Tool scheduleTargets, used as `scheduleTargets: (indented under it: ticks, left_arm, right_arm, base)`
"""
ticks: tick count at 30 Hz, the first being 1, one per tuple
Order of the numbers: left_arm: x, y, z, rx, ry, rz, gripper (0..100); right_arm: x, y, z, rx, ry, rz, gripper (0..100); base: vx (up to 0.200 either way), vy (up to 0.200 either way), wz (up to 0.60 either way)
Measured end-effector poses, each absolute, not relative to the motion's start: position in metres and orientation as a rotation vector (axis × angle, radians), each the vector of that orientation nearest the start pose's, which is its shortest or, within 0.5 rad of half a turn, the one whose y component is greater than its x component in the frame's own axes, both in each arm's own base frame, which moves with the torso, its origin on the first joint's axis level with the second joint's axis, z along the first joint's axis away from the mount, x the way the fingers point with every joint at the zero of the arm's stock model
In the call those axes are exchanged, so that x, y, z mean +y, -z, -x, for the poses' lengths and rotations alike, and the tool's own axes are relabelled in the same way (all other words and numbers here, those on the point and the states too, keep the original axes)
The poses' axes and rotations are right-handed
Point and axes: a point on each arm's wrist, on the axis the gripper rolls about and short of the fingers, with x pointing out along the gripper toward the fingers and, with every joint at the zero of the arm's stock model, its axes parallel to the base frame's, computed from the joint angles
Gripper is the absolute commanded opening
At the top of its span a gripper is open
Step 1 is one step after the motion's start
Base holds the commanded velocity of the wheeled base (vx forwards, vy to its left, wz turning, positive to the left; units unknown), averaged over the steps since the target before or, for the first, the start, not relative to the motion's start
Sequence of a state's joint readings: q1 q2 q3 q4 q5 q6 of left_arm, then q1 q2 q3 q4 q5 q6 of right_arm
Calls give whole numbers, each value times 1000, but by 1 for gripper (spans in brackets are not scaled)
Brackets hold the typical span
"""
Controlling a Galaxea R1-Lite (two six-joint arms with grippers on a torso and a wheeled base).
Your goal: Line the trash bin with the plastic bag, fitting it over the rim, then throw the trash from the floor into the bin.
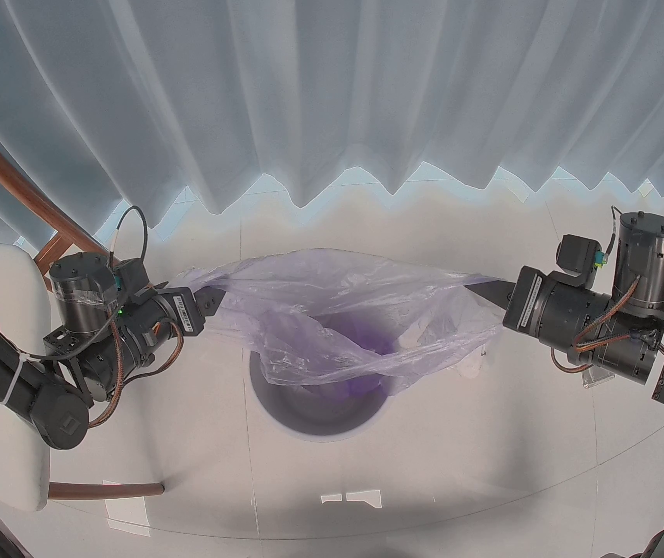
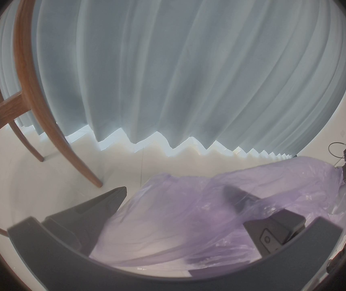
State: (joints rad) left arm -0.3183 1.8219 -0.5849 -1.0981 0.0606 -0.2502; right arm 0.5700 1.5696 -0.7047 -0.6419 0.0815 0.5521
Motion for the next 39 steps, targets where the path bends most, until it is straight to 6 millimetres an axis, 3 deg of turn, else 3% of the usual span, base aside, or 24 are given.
scheduleTargets:
  ticks: [9, 15, 27, 39]
  left_arm:
    - [-97, -127, -295, 174, 259, 227, 0]
    - [-100, -131, -288, 188, 312, 270, 0]
    - [-101, -143, -252, 419, 379, 324, 0]
    - [-100, -165, -209, 650, 417, 372, 0]
  right_arm:
    - [148, -193, -226, 396, -573, -474, 0]
    - [148, -193, -226, 394, -570, -475, 0]
    - [145, -197, -229, 394, -590, -497, 0]
    - [134, -200, -245, 393, -574, -553, 0]
  base:
    - [0, 0, 0]
    - [0, 0, 0]
    - [0, 0, 0]
    - [0, 0, 0]
